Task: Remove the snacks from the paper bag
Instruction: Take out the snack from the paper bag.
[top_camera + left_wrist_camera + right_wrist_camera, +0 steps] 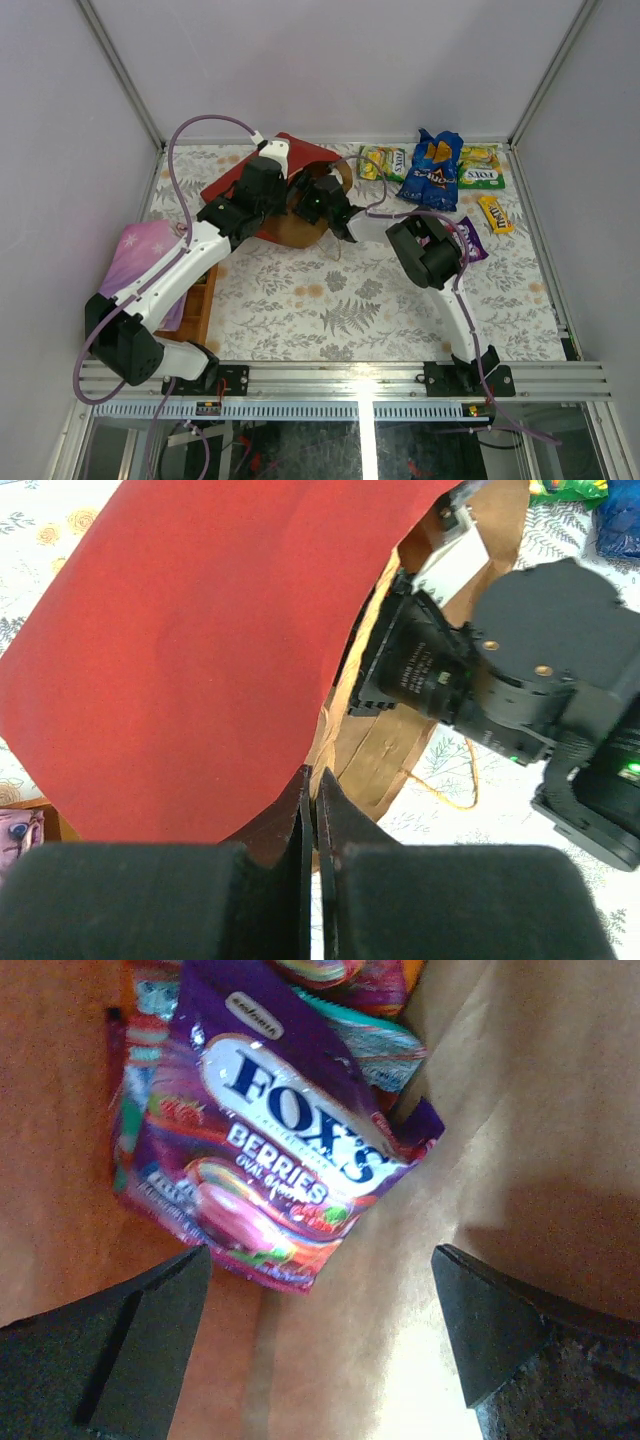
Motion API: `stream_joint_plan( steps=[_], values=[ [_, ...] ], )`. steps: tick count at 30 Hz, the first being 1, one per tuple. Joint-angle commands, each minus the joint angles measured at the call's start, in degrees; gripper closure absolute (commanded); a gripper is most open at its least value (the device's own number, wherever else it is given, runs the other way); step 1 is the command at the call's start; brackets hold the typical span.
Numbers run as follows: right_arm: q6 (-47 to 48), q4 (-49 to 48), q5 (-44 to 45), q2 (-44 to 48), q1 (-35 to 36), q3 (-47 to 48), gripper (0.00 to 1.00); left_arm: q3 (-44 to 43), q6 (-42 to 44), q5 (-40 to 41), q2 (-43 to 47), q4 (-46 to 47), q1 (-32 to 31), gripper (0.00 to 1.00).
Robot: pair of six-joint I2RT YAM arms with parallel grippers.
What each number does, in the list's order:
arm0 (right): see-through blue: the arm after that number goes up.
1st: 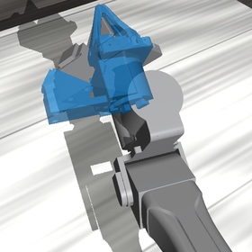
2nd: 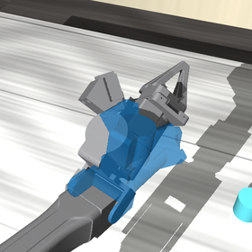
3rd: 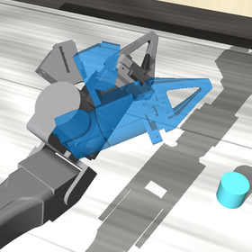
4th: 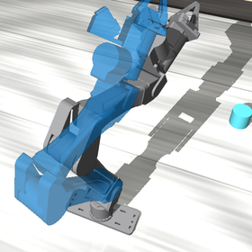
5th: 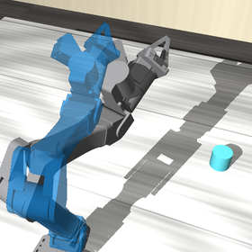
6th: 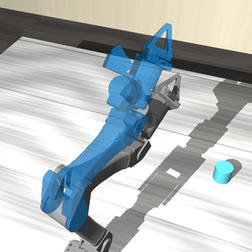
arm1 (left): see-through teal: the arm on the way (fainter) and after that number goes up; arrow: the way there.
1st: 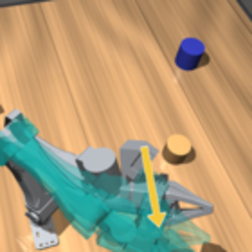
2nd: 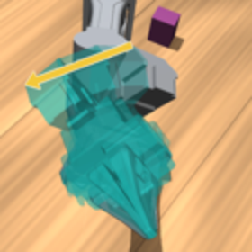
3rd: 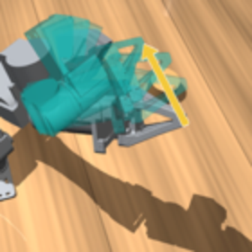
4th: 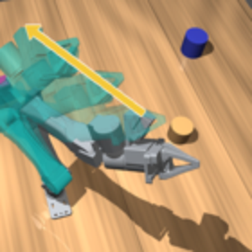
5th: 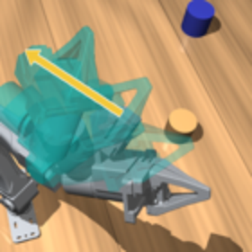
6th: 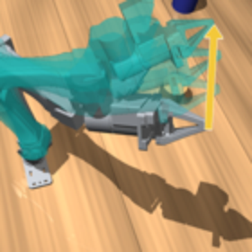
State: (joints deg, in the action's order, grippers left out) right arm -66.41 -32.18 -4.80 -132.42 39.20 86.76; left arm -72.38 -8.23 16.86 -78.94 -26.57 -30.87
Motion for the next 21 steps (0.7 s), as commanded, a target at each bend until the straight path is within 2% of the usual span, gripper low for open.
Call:
stream_joint_plan(
  steps=[1,5,11,21],
  values=[
    [-0.64,8.53,4.18,-3.51,1.19,9.06,0.01,0.84,-0.52,-1.43,1.31,3.23,0.72,1.0],
    [-2.08,14.92,5.66,-7.34,1.71,15.48,0.01,0.92,-0.65,-2.31,1.17,3.19,0.9,1.0],
    [-3.88,18.11,6.44,-11.09,2.4,19.83,0.0,0.92,-0.82,-3.16,0.96,3.19,1.05,1.0],
    [-7.54,17.37,4.91,-15.85,4.86,25.42,0.02,0.79,-1.33,-4.31,0.44,3.1,1.78,1.0]
  ],
)
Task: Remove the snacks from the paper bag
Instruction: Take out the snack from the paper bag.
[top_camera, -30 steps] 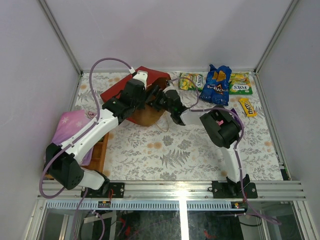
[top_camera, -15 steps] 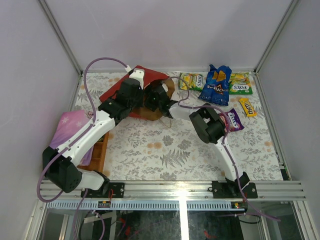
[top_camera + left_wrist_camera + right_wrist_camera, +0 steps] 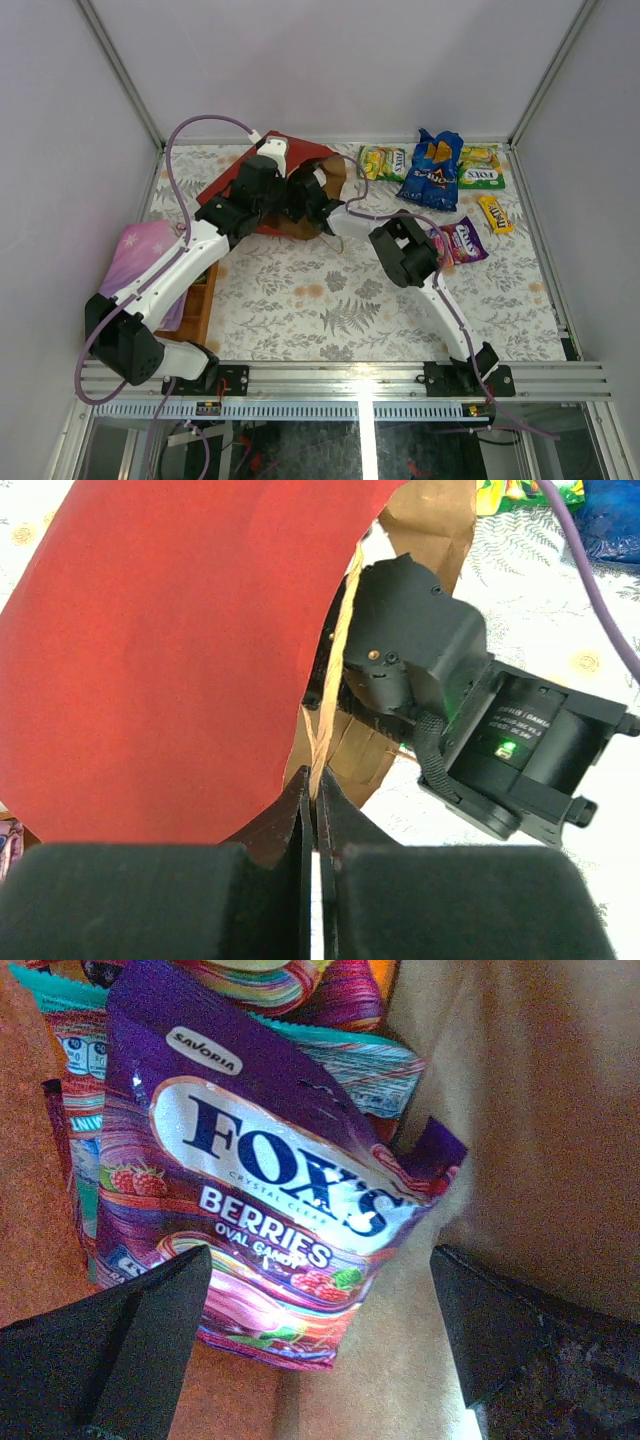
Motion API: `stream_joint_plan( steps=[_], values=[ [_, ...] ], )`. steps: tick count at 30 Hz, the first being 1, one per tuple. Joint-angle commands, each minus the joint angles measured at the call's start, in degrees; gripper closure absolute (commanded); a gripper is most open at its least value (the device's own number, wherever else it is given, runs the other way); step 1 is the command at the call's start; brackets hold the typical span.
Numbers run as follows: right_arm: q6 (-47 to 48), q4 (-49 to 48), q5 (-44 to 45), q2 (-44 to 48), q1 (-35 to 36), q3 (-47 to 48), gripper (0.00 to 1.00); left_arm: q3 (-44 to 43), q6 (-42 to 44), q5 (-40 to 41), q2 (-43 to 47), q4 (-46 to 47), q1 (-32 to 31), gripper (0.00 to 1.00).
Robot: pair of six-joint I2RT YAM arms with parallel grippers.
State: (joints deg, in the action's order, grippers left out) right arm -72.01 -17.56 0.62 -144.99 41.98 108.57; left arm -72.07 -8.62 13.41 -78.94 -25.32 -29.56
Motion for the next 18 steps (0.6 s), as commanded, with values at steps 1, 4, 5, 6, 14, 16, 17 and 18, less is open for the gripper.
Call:
stream_joint_plan(
  steps=[1,4,5,6,14,16,17,18],
  values=[
    [-2.39,2.6,-0.78,-4.0,2.29,4.5,0.03,0.49,-0.95,-1.03,0.45,1.85,0.51,1.0],
    [-3.45,1.91,-1.32,-4.91,3.0,5.53,0.11,0.51,-1.01,-1.18,0.58,1.78,0.56,1.0],
    [-3.53,1.73,-1.33,-5.02,3.22,5.52,0.14,0.59,-1.03,-1.09,0.66,1.77,0.59,1.0],
    [-3.57,1.43,-1.34,-5.04,3.42,5.42,0.17,0.59,-0.99,-1.04,0.82,1.78,0.62,1.0],
    [-3.63,-8.15,-6.01,-4.28,3.98,1.64,0.8,1.14,-0.95,-0.36,1.2,1.68,0.91,1.0],
    [-2.42,-8.7,-6.65,-3.55,3.97,1.27,0.97,1.3,-0.98,-0.26,1.2,1.68,0.96,1.0],
    [-1.74,-8.97,-6.76,-2.83,4.04,0.66,1.0,1.22,-1.03,-0.31,1.1,1.68,0.99,1.0],
    [-0.66,-9.43,-6.84,-1.9,4.07,-0.4,1.0,1.29,-0.97,-0.18,1.07,1.68,1.0,1.0]
  ],
)
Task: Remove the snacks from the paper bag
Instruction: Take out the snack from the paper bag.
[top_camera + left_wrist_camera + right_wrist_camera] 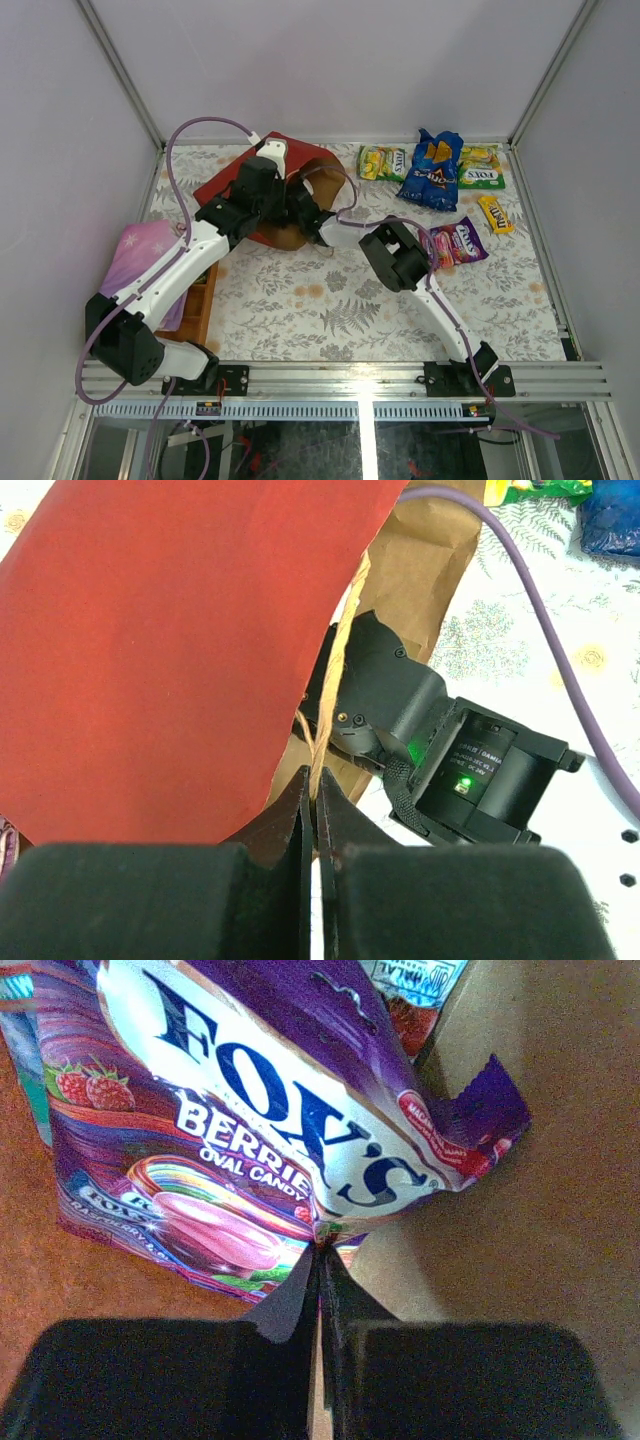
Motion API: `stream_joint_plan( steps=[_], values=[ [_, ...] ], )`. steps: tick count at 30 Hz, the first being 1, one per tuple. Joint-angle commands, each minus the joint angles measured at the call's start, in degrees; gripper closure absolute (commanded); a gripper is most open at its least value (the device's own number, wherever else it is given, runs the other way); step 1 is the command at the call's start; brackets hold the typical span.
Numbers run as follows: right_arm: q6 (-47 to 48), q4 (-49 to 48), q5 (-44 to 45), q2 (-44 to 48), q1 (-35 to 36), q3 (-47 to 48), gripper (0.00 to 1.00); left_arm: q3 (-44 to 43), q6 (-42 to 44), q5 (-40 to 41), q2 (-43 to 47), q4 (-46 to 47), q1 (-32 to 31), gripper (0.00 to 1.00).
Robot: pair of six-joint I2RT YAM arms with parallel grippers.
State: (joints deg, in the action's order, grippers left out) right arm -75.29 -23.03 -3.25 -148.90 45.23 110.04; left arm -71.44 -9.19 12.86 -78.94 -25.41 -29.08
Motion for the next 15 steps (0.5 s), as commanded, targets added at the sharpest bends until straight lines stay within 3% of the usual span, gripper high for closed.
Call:
stream_joint_plan(
  steps=[1,11,15],
  values=[
    [3.71,-4.41,-3.16,3.36,0.89,-3.18,1.0,0.75,-0.39,0.49,1.0,1.77,0.52,1.0],
    [15.85,-16.44,-8.82,25.27,0.83,-29.26,1.0,0.86,-0.92,0.86,0.0,1.79,1.04,1.0],
    [20.34,-21.14,-10.5,30.43,0.0,-34.05,1.0,0.94,-0.92,1.63,-0.52,1.8,1.28,1.0]
  ],
)
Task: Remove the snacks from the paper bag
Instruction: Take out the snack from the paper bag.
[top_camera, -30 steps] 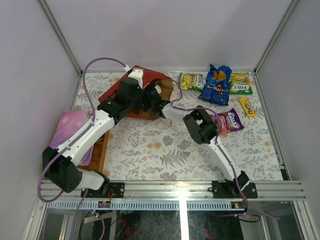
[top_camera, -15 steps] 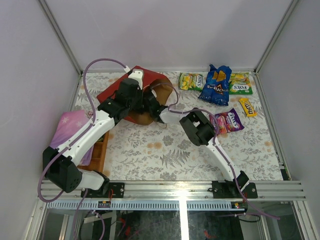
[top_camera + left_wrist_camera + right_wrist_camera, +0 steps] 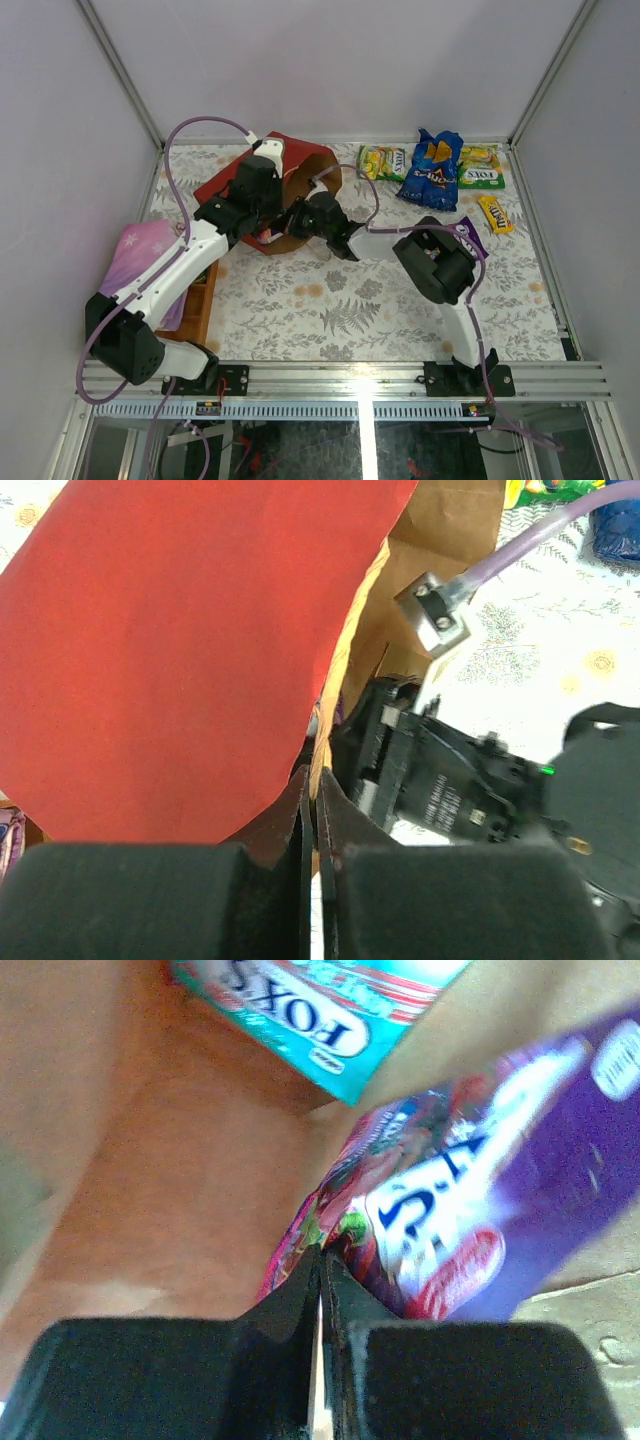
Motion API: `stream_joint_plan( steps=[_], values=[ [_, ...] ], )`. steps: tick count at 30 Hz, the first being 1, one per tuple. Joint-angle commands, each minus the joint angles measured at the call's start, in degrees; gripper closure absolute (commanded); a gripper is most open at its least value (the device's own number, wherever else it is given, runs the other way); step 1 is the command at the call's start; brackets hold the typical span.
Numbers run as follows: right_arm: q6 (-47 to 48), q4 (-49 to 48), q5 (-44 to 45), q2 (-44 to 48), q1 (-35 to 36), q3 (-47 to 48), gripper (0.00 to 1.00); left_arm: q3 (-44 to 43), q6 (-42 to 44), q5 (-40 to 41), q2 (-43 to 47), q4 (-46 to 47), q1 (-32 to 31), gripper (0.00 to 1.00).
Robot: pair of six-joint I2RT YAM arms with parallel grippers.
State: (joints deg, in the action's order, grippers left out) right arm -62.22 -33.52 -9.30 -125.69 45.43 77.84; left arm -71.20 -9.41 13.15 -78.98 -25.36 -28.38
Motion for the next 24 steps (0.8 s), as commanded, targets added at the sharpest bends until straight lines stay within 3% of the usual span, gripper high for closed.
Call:
stream_joint_plan(
  steps=[1,7,10,14,24],
  values=[
    [7.55,-10.54,-5.84,7.53,-1.0,-1.49,1.0,0.65,-0.7,1.41,-0.62,1.73,0.71,1.0],
    [5.47,-12.06,-24.67,6.63,-6.19,-0.66,1.0,0.53,-0.77,1.49,-1.12,1.79,2.08,1.0],
    [5.65,-14.08,-31.15,10.23,-7.67,-6.45,1.0,0.4,-0.79,1.28,-1.34,1.79,2.93,1.0],
    [13.78,-6.88,-31.57,18.74,-8.25,-13.12,1.0,0.28,-1.0,0.87,-1.46,1.72,4.09,1.0],
    [29.33,14.62,-29.0,37.18,-10.75,-16.8,1.0,0.1,-1.23,0.82,-2.36,1.37,5.17,1.0]
  ],
)
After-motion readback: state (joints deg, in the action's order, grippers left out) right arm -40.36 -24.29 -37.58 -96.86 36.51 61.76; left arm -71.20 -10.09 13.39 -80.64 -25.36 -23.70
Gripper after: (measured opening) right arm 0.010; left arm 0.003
